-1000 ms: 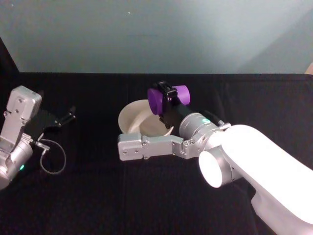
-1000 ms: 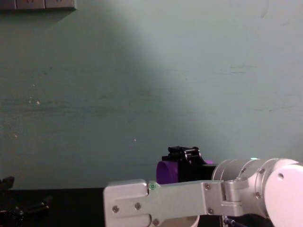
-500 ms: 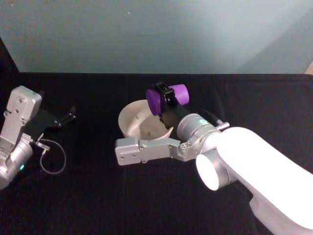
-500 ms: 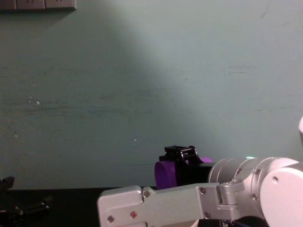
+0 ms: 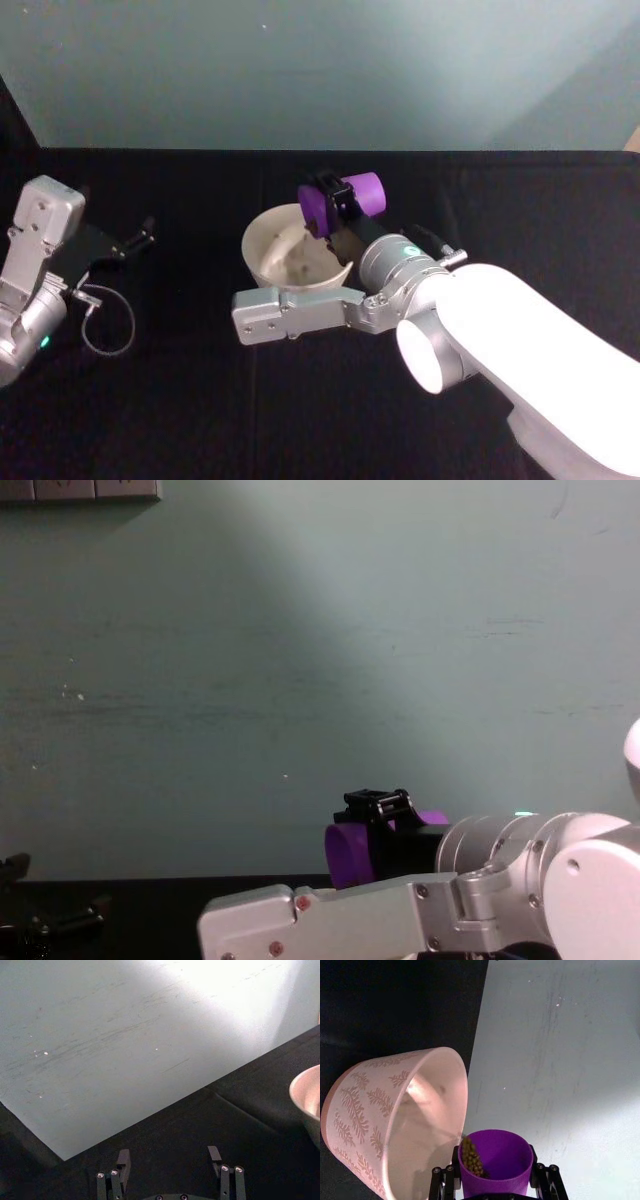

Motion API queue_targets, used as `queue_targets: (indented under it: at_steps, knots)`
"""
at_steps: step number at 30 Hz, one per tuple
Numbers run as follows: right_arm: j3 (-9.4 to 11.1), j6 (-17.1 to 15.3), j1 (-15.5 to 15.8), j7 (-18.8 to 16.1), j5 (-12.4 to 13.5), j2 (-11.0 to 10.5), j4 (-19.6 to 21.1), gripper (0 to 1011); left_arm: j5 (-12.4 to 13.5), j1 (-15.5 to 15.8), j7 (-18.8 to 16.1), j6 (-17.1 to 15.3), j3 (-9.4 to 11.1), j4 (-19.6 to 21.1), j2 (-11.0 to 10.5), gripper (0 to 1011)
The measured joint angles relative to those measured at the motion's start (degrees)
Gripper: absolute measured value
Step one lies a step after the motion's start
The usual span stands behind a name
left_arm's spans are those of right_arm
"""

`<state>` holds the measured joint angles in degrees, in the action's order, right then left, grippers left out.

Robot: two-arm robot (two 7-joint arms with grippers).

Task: Pick up the cup and pour the mung beans from the cup into the bowl.

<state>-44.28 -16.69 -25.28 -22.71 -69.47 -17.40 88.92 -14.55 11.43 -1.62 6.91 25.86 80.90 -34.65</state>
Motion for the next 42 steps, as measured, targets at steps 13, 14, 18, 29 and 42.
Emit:
queue_targets:
  at_steps: [13,14,18,29,42]
  knots:
    - [-0.4,-0.5,0.5,-0.6,-1.7,-0.3,0.8,738,0.0,0.0,0.0,0.0,0.0,0.0,0.0,1000]
    - [-0.4,-0.5,0.5,-0.7,-1.7,-0.3,0.9,738,0.0,0.0,0.0,0.0,0.0,0.0,0.0,1000]
    - [-0.3,-0.5,0.7,-0.8,-2.0,-0.4,1.1,738,0.0,0.0,0.0,0.0,0.0,0.0,0.0,1000]
    - [-0.4,-0.7,0.9,-0.9,-3.0,-0.5,1.4,738,0.0,0.0,0.0,0.0,0.0,0.0,0.0,1000]
    - [-0.4,-0.8,1.1,-1.1,-3.5,-0.4,1.5,738,0.0,0.0,0.0,0.0,0.0,0.0,0.0,1000]
